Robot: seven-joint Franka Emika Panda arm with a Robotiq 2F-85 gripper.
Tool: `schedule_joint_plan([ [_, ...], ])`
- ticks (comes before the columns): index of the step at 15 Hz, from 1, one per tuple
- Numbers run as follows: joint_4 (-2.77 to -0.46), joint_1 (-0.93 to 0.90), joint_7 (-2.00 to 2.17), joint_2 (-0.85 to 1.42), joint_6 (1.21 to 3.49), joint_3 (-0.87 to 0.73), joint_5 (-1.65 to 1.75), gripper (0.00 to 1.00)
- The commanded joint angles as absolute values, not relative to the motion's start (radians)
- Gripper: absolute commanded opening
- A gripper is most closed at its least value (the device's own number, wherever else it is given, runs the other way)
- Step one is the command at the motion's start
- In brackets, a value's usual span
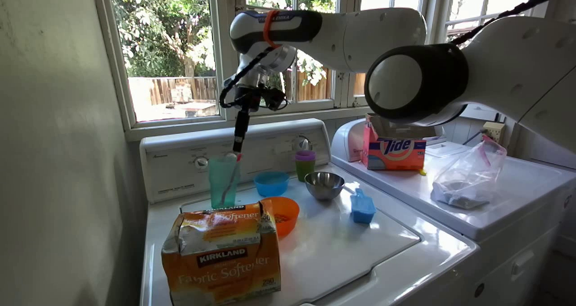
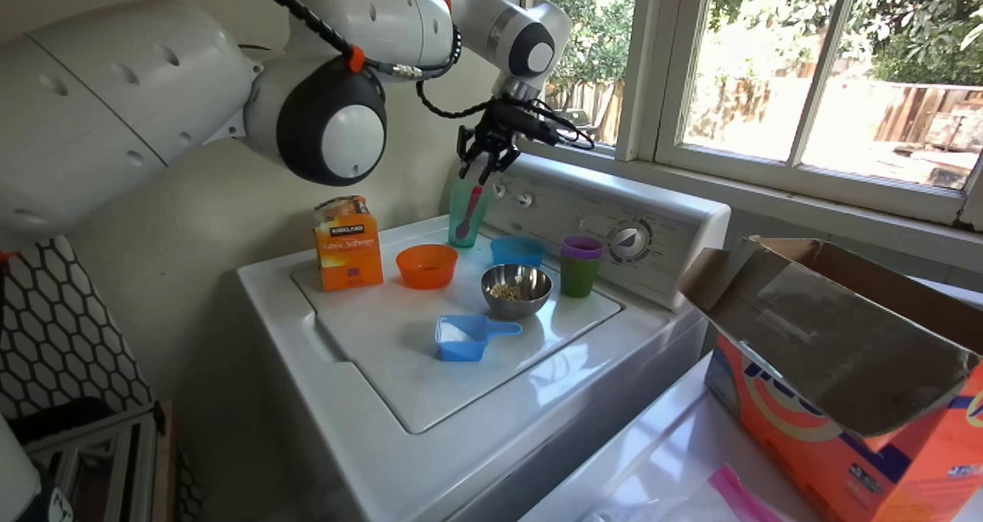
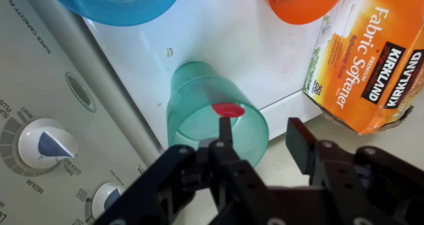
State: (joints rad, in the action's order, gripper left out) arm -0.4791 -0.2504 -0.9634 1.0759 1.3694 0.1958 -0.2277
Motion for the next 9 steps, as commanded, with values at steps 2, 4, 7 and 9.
schedule_joint_plan([
  [2,-0.449,-0.264,-0.967,1.056,1.344,0.206,-0.179,0.88],
  [4,-0.441,-0.266,-0.964,1.034,1.35,0.211,-0.18,1.0],
  [7,-0.446,-0.246,-0.884,0.999,1.331,0.223,-0.212,1.0],
  [9,-0.447,-0.25,-0.918,1.004,1.35,0.226,-0.2,1.0],
])
